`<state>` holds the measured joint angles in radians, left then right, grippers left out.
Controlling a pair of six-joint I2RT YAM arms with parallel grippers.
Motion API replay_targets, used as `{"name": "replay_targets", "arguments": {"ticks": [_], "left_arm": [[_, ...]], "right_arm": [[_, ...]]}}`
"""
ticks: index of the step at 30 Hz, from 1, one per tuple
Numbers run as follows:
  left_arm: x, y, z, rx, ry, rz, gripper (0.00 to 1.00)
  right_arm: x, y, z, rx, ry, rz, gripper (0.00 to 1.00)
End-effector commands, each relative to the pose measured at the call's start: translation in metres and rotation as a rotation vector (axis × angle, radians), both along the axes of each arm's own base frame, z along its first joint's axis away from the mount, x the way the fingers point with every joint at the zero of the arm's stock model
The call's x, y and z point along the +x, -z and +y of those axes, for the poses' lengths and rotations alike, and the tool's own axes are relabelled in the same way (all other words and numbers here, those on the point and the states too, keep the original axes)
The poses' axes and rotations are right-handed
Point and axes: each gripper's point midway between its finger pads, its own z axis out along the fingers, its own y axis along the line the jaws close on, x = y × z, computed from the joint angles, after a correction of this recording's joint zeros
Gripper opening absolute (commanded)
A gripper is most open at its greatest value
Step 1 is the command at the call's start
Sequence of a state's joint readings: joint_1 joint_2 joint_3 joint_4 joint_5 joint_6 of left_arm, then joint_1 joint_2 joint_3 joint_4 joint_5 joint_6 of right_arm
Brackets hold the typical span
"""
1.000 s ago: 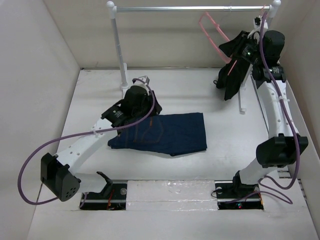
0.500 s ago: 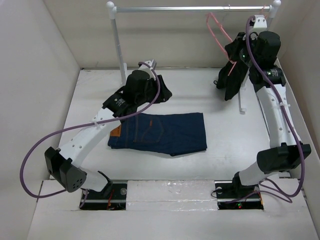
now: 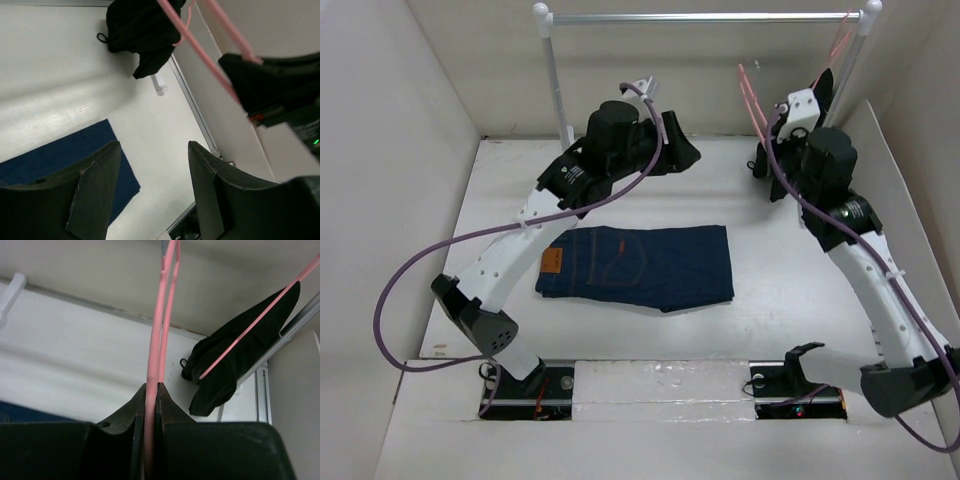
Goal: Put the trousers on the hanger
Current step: Pick up the hanger from the clothesline, then place the trousers on the hanger.
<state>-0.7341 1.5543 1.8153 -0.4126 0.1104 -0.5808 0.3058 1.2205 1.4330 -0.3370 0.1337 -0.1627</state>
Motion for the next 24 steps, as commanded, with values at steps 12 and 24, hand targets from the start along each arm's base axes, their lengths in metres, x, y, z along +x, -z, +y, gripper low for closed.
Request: {"name": "replay_targets", "arguments": {"ticks": [12, 24], "left_arm": [[0.028, 0.011, -0.078, -0.102, 0.091, 0.079, 0.54], [0.036, 0.058, -0.114, -0.105, 0.109, 0.173, 0.49]], "right_arm": [[-0.075, 0.056, 0.025, -0.112, -0.090, 0.020, 0.00], [-0.091, 0.076, 0.061, -0.121, -0.168, 0.056, 0.00]]}}
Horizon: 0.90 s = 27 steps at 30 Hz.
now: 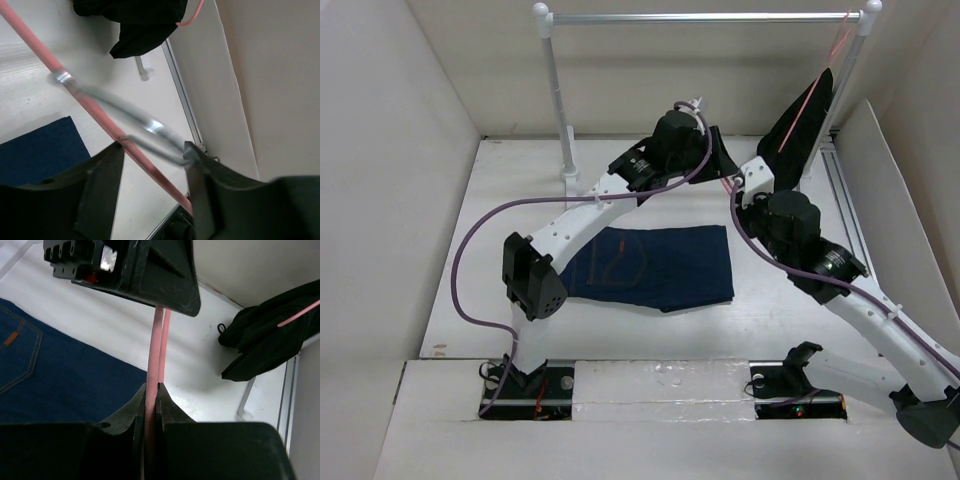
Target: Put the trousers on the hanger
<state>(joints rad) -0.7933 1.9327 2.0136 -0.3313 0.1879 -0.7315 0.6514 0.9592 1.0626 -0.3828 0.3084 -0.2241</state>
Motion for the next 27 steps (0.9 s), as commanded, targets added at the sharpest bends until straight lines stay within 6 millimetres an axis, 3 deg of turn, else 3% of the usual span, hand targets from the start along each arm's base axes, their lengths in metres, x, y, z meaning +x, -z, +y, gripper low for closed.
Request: {"name": "replay_targets", "arguments": {"ticks": [1, 6, 7, 8, 9, 10, 11, 12, 13, 15, 16, 18, 20, 21, 23, 24, 25, 27], "left_arm": [[-0.003, -0.014, -0.011, -0.064, 0.019, -0.017, 0.43], [-0.002, -0.006, -0.007, -0.040, 0.004, -0.005, 0.16], [-0.002, -0.002, -0.005, -0.030, -0.003, -0.001, 0.00], [-0.002, -0.002, -0.004, -0.030, -0.006, -0.003, 0.00], [-0.003, 0.001, -0.003, -0.026, -0.007, 0.000, 0.00], [-0.005, 0.008, 0.000, -0.016, -0.011, 0.012, 0.00], [-0.009, 0.017, 0.003, -0.022, -0.023, 0.043, 0.00], [-0.008, 0.013, 0.001, -0.036, -0.019, 0.032, 0.00], [-0.014, 0.029, 0.006, -0.027, -0.022, 0.059, 0.00], [-0.017, 0.031, 0.004, -0.086, -0.028, 0.073, 0.00], [-0.026, 0.047, 0.002, -0.078, -0.021, 0.100, 0.00], [-0.034, 0.053, -0.008, -0.101, -0.013, 0.115, 0.00], [-0.048, 0.074, -0.017, -0.079, 0.000, 0.152, 0.00], [-0.048, 0.072, -0.023, -0.103, 0.002, 0.135, 0.00], [-0.057, 0.094, -0.031, -0.098, 0.012, 0.163, 0.00], [-0.063, 0.097, -0.038, -0.113, 0.028, 0.164, 0.00], [-0.063, 0.111, -0.038, -0.102, 0.017, 0.183, 0.00], [-0.072, 0.124, -0.046, -0.096, 0.035, 0.191, 0.00]], "right_arm": [[0.001, -0.014, 0.005, 0.038, 0.021, -0.046, 0.00], [-0.002, -0.007, 0.009, 0.017, 0.029, -0.027, 0.00], [-0.002, -0.006, 0.006, 0.013, 0.038, -0.025, 0.00], [-0.003, -0.003, 0.006, 0.010, 0.040, -0.015, 0.01], [-0.007, 0.003, 0.007, 0.004, 0.034, 0.009, 0.06], [-0.010, 0.005, 0.006, 0.008, 0.033, 0.021, 0.24], [-0.018, 0.014, 0.004, -0.001, 0.017, 0.060, 0.48], [-0.021, 0.019, 0.002, -0.007, 0.021, 0.083, 0.48], [-0.030, 0.019, 0.006, 0.014, -0.025, 0.101, 0.66], [-0.047, 0.032, 0.000, 0.029, -0.038, 0.184, 0.79], [-0.055, 0.036, 0.000, 0.042, -0.067, 0.212, 0.88], [-0.071, 0.041, -0.012, 0.064, -0.069, 0.253, 0.94], [-0.083, 0.044, -0.016, 0.088, -0.098, 0.286, 0.95], [-0.088, 0.050, -0.022, 0.086, -0.089, 0.316, 0.94], [-0.091, 0.058, -0.032, 0.098, -0.065, 0.341, 0.73], [-0.091, 0.063, -0.035, 0.104, -0.057, 0.347, 0.57], [-0.091, 0.069, -0.034, 0.111, -0.064, 0.366, 0.17], [-0.084, 0.093, -0.034, 0.116, -0.071, 0.423, 0.00]]}}
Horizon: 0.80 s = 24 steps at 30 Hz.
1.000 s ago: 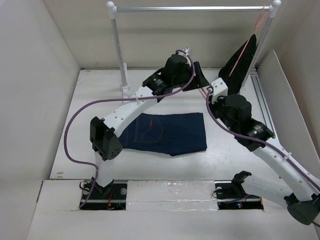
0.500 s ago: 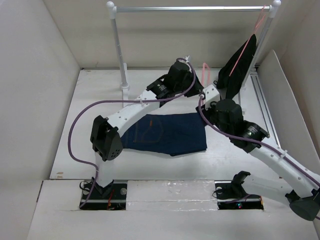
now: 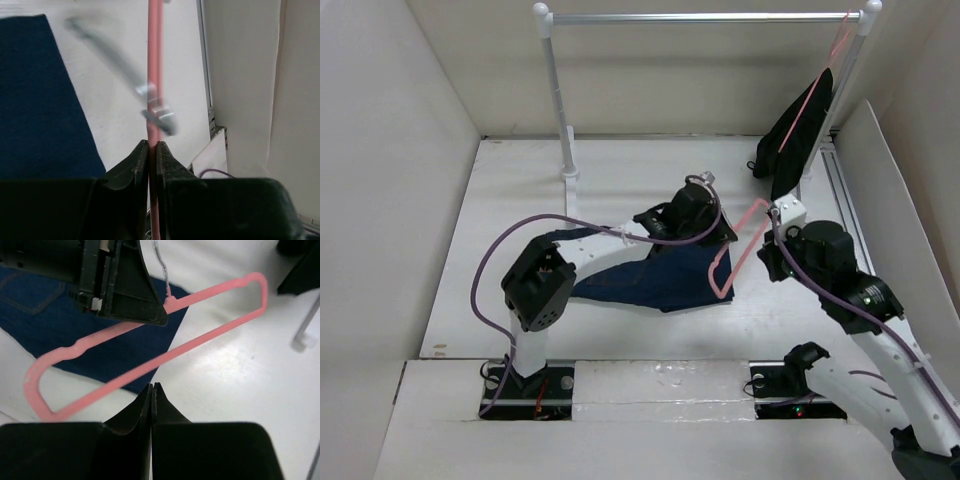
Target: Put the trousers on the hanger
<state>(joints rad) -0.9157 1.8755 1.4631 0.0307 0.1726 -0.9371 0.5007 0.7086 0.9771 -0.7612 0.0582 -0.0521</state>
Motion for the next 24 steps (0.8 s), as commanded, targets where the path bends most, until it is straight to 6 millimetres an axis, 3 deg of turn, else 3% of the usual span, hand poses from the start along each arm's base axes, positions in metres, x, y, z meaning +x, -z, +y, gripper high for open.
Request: {"name": "replay_targets", "arguments": {"ticks": [1, 3, 4, 5, 7, 11, 13, 14, 15, 18, 20, 21, 24], "left_arm": [[-0.001, 0.002, -0.017, -0.077, -0.004, -0.032, 0.00], [-0.008, 0.013, -0.021, -0.058, -0.009, -0.043, 0.00], [-0.008, 0.035, -0.018, -0.017, -0.036, -0.033, 0.00], [-0.008, 0.035, -0.018, -0.016, -0.036, -0.033, 0.00], [-0.010, 0.053, -0.013, 0.016, -0.076, -0.017, 0.00], [-0.005, 0.068, -0.010, 0.051, -0.195, -0.016, 0.00], [-0.005, 0.072, -0.008, 0.055, -0.213, -0.002, 0.00], [-0.010, 0.070, -0.012, 0.044, -0.198, -0.002, 0.00], [-0.011, 0.069, -0.011, 0.038, -0.203, 0.001, 0.00], [-0.020, 0.044, -0.007, -0.003, -0.191, -0.021, 0.00], [-0.027, 0.036, -0.001, -0.005, -0.184, -0.036, 0.00], [-0.028, 0.018, 0.003, -0.033, -0.187, -0.054, 0.00], [-0.031, 0.002, 0.011, -0.062, -0.196, -0.075, 0.00]], "right_arm": [[-0.005, 0.045, 0.018, 0.036, -0.108, 0.154, 0.00], [0.006, 0.057, 0.019, 0.056, -0.101, 0.159, 0.00], [0.019, 0.058, 0.020, 0.075, -0.098, 0.143, 0.00], [0.018, 0.062, 0.020, 0.072, -0.097, 0.153, 0.00], [0.027, 0.072, 0.023, 0.088, -0.111, 0.163, 0.08], [0.040, 0.096, 0.012, 0.092, -0.088, 0.226, 0.14], [0.043, 0.103, -0.003, 0.082, -0.028, 0.254, 0.15], [0.041, 0.108, -0.011, 0.068, 0.005, 0.276, 0.20], [0.044, 0.109, -0.024, 0.068, 0.053, 0.272, 0.41], [0.046, 0.115, -0.034, 0.123, 0.072, 0.278, 0.71], [0.046, 0.124, -0.046, 0.159, 0.110, 0.320, 0.78], [0.043, 0.130, -0.043, 0.188, 0.089, 0.360, 0.84], [0.033, 0.147, -0.035, 0.263, 0.077, 0.423, 0.92]]}}
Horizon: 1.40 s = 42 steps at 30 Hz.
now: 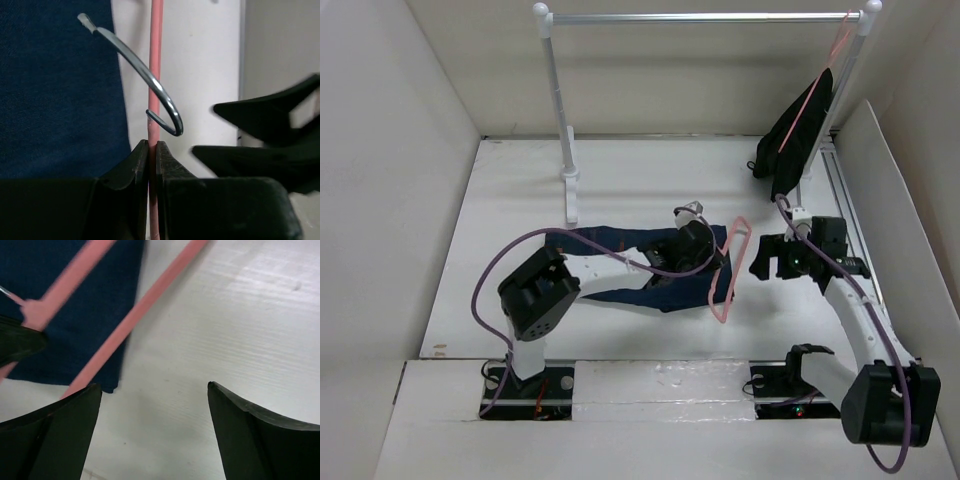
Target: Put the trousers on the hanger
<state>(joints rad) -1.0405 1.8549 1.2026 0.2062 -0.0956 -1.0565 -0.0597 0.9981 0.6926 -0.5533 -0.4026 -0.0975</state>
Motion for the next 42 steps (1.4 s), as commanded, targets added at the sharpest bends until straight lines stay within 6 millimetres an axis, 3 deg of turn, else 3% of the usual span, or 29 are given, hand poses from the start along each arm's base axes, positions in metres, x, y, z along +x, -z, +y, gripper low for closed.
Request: {"name": "replay_targets", "arguments": {"ticks": [1, 4, 5, 9, 10, 13, 17, 19, 20, 21, 25, 26, 30, 31, 35, 38, 40, 42], "left_arm": [[0.002, -0.070, 0.003, -0.131, -0.028, -0.090, 0.00], [-0.004, -0.080, 0.000, -0.177, 0.001, -0.092, 0.00], [-0.015, -0.078, -0.005, -0.188, 0.042, -0.073, 0.00], [-0.023, -0.073, -0.009, -0.186, 0.072, -0.063, 0.00], [-0.022, -0.069, -0.007, -0.169, 0.063, -0.057, 0.00], [-0.016, -0.063, -0.002, -0.133, 0.027, -0.063, 0.00], [-0.003, -0.061, 0.000, -0.111, -0.002, -0.071, 0.00], [-0.003, -0.065, -0.004, -0.127, 0.009, -0.077, 0.00], [-0.004, -0.064, -0.005, -0.127, 0.016, -0.076, 0.00], [-0.004, -0.064, -0.006, -0.130, 0.023, -0.074, 0.00], [-0.017, -0.065, -0.016, -0.134, 0.072, -0.070, 0.00], [-0.019, -0.065, -0.015, -0.135, 0.079, -0.068, 0.00], [-0.022, -0.072, -0.016, -0.151, 0.098, -0.076, 0.00], [-0.024, -0.076, -0.017, -0.161, 0.112, -0.076, 0.00], [-0.037, -0.075, -0.020, -0.180, 0.176, -0.047, 0.00], [-0.049, -0.070, -0.024, -0.188, 0.220, -0.022, 0.00], [-0.051, -0.069, -0.026, -0.192, 0.234, -0.012, 0.00], [-0.051, -0.067, -0.027, -0.190, 0.236, -0.009, 0.00]], "right_arm": [[-0.009, 0.008, 0.023, 0.133, -0.067, 0.017, 0.93], [-0.016, 0.013, 0.039, 0.239, -0.091, 0.003, 0.96], [-0.013, 0.006, 0.052, 0.347, -0.082, -0.015, 0.97], [-0.011, -0.002, 0.060, 0.399, -0.112, -0.046, 0.94], [-0.012, -0.006, 0.058, 0.400, -0.114, -0.059, 0.92], [-0.017, -0.015, 0.042, 0.305, -0.076, -0.073, 0.67], [-0.032, -0.025, 0.013, 0.149, 0.047, -0.047, 0.61], [-0.032, -0.031, 0.012, 0.158, 0.050, -0.074, 0.70], [-0.032, -0.026, 0.018, 0.193, 0.038, -0.057, 0.81], [-0.032, -0.028, 0.030, 0.259, -0.007, -0.060, 0.85], [-0.014, -0.021, 0.039, 0.364, 0.013, -0.095, 0.93], [-0.013, -0.006, 0.039, 0.386, 0.046, -0.051, 0.93], [-0.011, 0.012, 0.043, 0.410, 0.031, 0.018, 0.92], [0.001, 0.009, 0.045, 0.444, 0.024, -0.020, 0.89], [0.016, 0.010, 0.047, 0.473, 0.014, -0.038, 0.60], [0.028, 0.008, 0.048, 0.484, -0.008, -0.059, 0.45], [0.037, 0.003, 0.047, 0.485, -0.003, -0.087, 0.46], [0.041, 0.006, 0.048, 0.504, -0.005, -0.080, 0.62]]}}
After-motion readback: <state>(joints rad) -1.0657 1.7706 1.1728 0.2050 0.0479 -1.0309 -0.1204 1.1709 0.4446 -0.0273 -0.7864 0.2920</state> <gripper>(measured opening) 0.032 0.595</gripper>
